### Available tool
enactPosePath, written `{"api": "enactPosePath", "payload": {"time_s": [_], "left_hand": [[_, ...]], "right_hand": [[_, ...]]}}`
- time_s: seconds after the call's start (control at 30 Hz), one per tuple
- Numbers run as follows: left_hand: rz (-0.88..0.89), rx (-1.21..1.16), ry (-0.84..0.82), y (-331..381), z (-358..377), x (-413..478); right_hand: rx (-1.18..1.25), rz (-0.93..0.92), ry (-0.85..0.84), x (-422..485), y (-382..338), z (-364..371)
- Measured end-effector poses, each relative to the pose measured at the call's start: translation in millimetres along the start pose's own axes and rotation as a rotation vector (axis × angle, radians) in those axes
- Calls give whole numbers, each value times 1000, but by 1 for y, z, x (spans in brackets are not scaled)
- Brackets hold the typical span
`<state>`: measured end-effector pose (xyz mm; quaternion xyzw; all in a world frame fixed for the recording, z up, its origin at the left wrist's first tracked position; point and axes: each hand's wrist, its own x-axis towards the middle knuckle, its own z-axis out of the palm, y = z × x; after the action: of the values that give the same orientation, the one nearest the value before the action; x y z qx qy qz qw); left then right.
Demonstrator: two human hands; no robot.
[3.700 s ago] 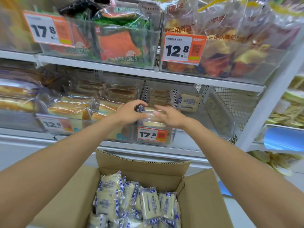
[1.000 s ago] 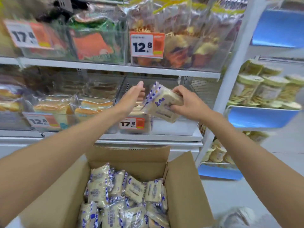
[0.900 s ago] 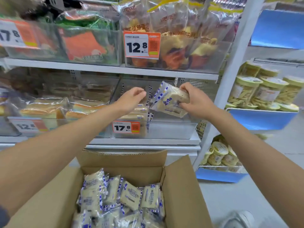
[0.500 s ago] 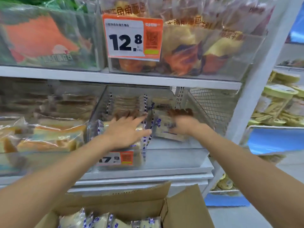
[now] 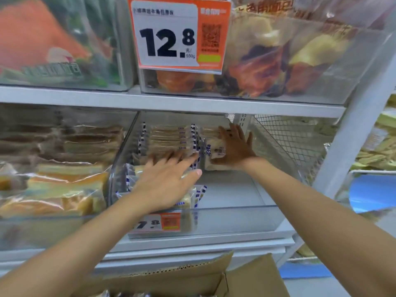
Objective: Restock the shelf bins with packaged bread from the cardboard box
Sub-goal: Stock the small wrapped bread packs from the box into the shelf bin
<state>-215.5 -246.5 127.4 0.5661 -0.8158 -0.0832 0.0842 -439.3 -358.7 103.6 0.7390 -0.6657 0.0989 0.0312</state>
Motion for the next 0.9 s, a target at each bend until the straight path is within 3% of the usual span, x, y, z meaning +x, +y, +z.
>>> {"api": "enactPosePath", "payload": {"time_s": [0.1,0.17,0.23,0.33,0.4,0.57,0.8,0.9], "left_hand": [[11,-264,60,-4,-16,-7],[46,-192,157,-10,-34,-17],[124,-71,172,-19,-47,-36],[241,-116,-48,-25,-50,-73],[256,-122,-148,-28,-39,-90],[267,-56,-166,-36,-20,-95],[291,68,-146,-34,-19,-92],[252,7,-104,-34,-24,-89]], "right_hand": [[91,20,81,-24,-10,-29],[376,0,44,-46,-21,-48],[629,-18,-146,-73,-33,-61],[893,51,-502,-107,-51,-68],[977,101,-576,-117,-62,-63],[1012,172,-453,-111,-84,-58],[1120,100,-436,-115,-85,-51],[911,18,-326,-117,-88,-55]]}}
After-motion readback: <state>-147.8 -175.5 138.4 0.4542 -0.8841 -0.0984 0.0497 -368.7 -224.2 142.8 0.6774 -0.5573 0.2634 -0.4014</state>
